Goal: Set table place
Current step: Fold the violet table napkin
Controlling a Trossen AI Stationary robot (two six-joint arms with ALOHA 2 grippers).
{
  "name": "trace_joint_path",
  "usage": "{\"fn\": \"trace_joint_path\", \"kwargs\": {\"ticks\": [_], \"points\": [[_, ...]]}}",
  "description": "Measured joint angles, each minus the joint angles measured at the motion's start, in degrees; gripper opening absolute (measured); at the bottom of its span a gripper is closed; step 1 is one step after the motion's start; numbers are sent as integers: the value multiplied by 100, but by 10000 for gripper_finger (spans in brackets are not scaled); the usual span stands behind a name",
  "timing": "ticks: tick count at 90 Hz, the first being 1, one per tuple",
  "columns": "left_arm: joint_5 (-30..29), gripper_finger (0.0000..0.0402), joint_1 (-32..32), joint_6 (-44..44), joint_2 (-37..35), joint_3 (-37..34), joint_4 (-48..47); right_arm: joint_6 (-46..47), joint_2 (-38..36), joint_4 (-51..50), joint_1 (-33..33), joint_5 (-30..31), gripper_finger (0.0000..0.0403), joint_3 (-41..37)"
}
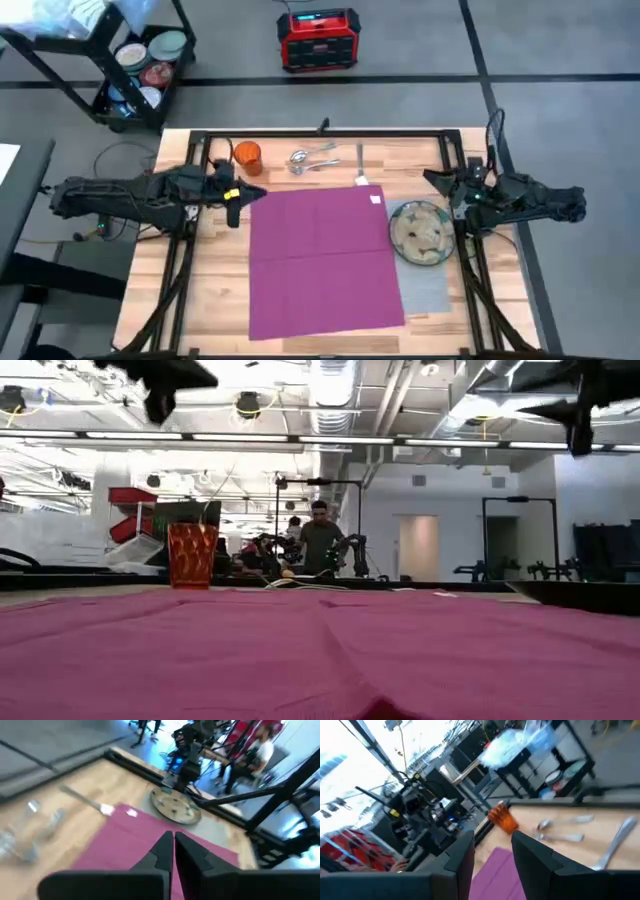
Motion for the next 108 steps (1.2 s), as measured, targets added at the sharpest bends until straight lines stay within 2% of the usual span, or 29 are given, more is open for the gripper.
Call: {"fn": "trace_joint_path", "kwargs": {"ticks": [13,31,42,52,59,72,84,108], "points": [[-4,0,543,629,654,1333,-1113,-582,1123,-856,-282,-239,118,1506],[-17,0,1316,1405,1714,2938,-2724,-1219,3135,-3017,-865,-1068,118,4030],[-17,0,1730,1702,2382,3653,-3623,-1767,4364,-4256,-1375,-1829,118,5470],[-17,0,1998,1805,2934,4031,-4354,-2323,5341,-5298,-1848,-2319,118,6376],[20,0,2100,1826,3244,4083,-4856,-2675,5887,-6027,-2117,-2533,118,6685],[437,0,2163,1905,3768,4074,-5771,-3130,6513,-6830,-2487,-2714,118,6724],[700,0,2074,1909,4093,4068,-6162,-3303,6672,-6846,-2505,-2757,118,6725],[996,0,1833,1674,4192,4068,-6077,-2982,6607,-6739,-2500,-2888,118,6730]]}}
